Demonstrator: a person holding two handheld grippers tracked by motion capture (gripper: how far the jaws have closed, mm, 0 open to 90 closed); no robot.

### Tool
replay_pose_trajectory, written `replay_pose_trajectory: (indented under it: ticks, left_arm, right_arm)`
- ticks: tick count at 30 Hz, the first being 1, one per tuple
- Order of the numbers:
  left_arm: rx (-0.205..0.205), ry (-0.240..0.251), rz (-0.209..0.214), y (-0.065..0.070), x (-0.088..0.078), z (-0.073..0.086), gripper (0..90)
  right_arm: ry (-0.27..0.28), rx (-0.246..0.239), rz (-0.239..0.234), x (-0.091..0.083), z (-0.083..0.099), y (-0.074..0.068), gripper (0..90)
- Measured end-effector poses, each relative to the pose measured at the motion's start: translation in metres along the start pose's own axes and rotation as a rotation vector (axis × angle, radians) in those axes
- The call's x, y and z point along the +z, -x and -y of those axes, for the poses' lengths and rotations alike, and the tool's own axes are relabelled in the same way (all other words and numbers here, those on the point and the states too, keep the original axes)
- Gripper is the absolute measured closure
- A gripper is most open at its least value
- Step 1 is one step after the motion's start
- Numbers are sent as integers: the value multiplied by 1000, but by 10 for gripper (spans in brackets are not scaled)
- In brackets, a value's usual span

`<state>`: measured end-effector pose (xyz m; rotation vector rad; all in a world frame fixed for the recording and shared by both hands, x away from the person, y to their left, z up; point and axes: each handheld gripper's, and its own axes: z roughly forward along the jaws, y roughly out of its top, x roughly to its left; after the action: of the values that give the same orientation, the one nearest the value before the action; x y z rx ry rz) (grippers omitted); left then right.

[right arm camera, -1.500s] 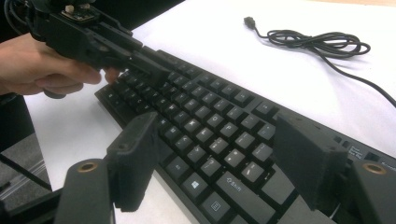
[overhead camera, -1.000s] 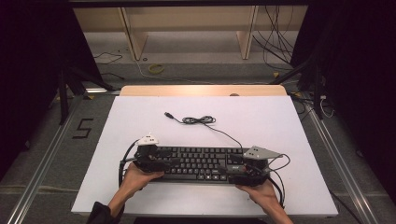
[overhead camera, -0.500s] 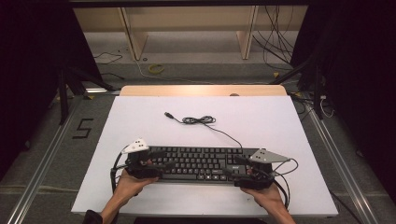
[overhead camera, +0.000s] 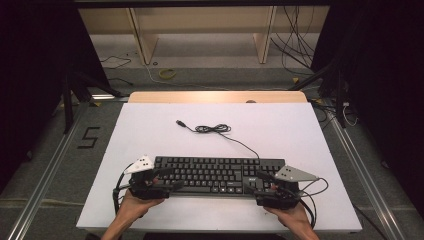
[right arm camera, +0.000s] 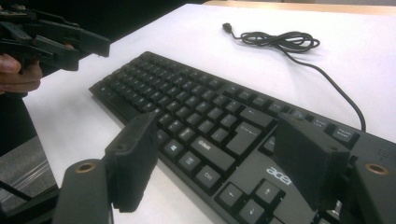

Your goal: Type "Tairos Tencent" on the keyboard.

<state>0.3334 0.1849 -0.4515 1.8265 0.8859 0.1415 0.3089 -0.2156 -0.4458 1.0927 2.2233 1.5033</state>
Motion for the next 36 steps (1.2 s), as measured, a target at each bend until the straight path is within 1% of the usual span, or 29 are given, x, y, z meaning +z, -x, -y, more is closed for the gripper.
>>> replay_pose_trajectory:
  ticks: [5,7,16,18,28,36]
  left_arm:
    - [7,1,6,2,-4,4,263]
    - [8,9,5,3,-5,5,262]
    - [0,13,7,7,-8,14,253]
    - [6,9,5,8,-8,14,251]
    - [-3,25,-6,5,-9,14,244]
    - [1,26,-11,4,-9,14,241]
  right_arm:
    - [4,1,6,-5,5,2,314]
    - [6,2,9,-7,6,2,314]
    - [14,-3,32,-15,14,5,312]
    - [15,0,35,-17,15,6,311]
    - [24,3,40,-18,16,7,305]
    - [24,3,40,-17,15,6,304]
